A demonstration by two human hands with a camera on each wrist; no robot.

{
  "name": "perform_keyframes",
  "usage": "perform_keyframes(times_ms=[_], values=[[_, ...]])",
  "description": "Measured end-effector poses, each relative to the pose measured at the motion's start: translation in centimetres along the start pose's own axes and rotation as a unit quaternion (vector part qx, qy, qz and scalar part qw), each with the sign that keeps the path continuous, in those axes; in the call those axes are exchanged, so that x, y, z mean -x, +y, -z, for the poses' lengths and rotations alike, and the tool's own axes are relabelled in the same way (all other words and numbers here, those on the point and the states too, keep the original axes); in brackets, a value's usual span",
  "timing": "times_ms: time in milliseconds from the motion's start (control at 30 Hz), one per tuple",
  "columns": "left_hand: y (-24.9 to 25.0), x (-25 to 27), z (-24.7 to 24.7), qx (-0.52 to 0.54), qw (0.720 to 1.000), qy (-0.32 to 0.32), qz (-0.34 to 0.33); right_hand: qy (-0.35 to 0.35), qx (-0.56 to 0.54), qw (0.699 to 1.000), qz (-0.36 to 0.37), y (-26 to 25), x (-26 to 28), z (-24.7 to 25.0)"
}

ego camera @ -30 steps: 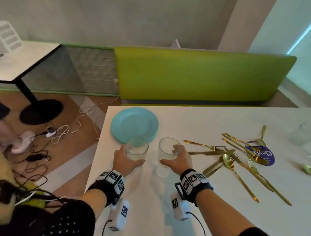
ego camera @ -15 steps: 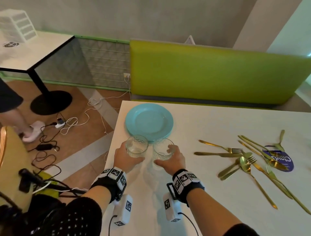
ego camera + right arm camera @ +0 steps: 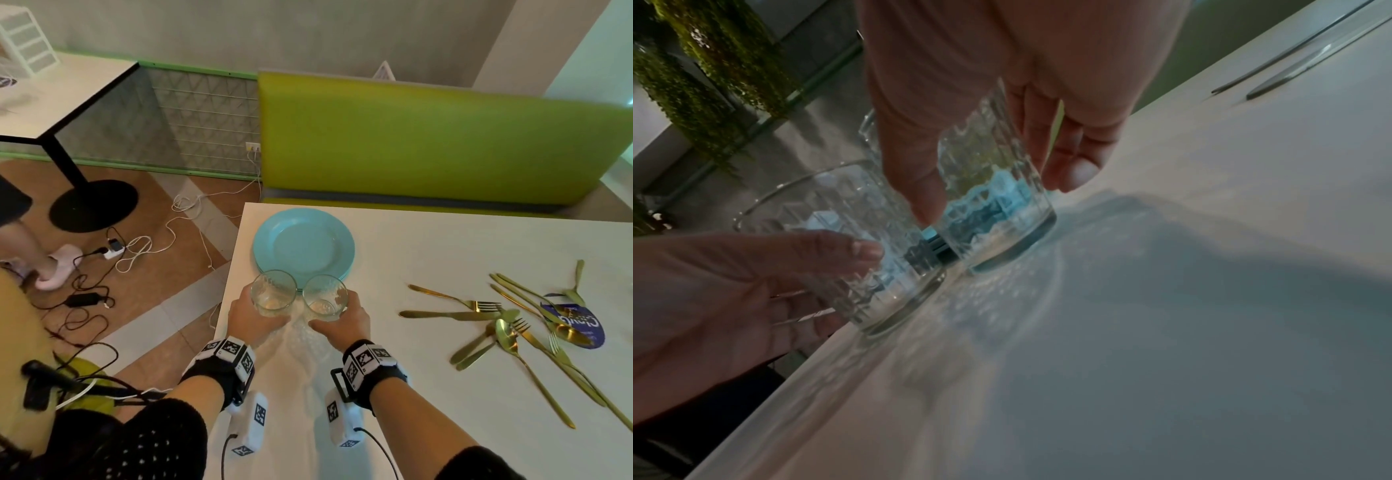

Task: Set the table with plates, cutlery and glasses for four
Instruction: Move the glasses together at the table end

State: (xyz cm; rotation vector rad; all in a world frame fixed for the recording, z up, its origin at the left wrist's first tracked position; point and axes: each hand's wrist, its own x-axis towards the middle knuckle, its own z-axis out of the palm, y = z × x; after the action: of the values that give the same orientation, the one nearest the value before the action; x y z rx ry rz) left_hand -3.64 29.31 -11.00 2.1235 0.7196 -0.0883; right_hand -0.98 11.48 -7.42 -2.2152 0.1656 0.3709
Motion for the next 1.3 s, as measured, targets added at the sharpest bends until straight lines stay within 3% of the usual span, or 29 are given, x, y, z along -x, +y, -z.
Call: perform_keyframes(times_ms=[700, 900, 1067, 1300], values=[[0.2, -1.9, -0.2, 0.033, 0.999, -0.017, -0.010, -0.011, -0.023, 1.000, -0.008, -1.0, -1.5, -0.2], [3.7, 1.8, 2.3, 0.058, 0.998, 0.011, -0.016, -0.037, 0.002, 0.999, -0.002, -1.2, -1.4, 1.2], [6.0, 3.5, 3.7, 0.041, 0.989, 0.048, -0.130, -0.061, 0.050, 0.997, -0.010, -1.8, -1.1, 4.4], [13.6, 4.1, 3.1, 0.057, 0.970, 0.080, -0.222, 0.012, 0.055, 0.997, -0.044, -2.0, -0.4, 13.0]])
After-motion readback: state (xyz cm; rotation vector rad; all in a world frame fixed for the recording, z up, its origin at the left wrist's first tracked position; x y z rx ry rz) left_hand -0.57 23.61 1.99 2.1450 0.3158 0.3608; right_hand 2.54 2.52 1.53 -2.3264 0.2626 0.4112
